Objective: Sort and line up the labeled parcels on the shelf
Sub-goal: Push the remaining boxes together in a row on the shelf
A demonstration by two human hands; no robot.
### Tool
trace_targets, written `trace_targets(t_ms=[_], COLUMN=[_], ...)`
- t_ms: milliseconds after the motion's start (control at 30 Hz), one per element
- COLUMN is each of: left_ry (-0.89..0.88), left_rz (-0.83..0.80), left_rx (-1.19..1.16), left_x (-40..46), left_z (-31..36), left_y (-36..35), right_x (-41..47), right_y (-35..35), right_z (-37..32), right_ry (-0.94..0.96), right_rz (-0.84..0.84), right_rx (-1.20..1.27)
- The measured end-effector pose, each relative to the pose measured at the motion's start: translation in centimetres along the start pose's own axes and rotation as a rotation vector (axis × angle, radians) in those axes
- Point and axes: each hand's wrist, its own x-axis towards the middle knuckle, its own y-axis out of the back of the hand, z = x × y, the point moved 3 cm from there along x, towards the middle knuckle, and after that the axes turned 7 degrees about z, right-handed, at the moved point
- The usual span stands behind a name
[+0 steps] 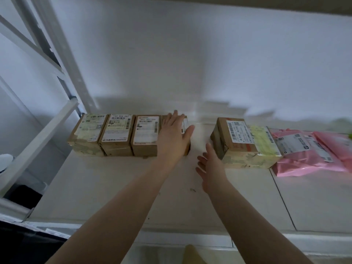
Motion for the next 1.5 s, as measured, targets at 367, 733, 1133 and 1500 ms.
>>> trace_targets(t_ms=[367,733,1133,1500], left_ry=[0.661,0.681,0.528,0.219], left_rz=[-0.306,-0.151,-0.043,-0.506], left_rx=[-0.6,-0.731,-0.737,-0.583], left_x=[-3.0,-4.4,-5.4,-3.4], left_z=[9.3,9.8,7.1,6.2], left_y=[-9.7,-11.9,-6.9,0.2], right_x=[1.6,3.9,2.4,0.5], right_y=[9.0,8.8,9.3,9.5], right_z=[-3.4,-3.5,-3.9,-9.5], right_ry=[-0.15,-0.141,-0.065,0.082], right_rz=[0.054,-0.043,-0.216,-0.417], right_rx=[0.208,0.163,0.048,-0.108])
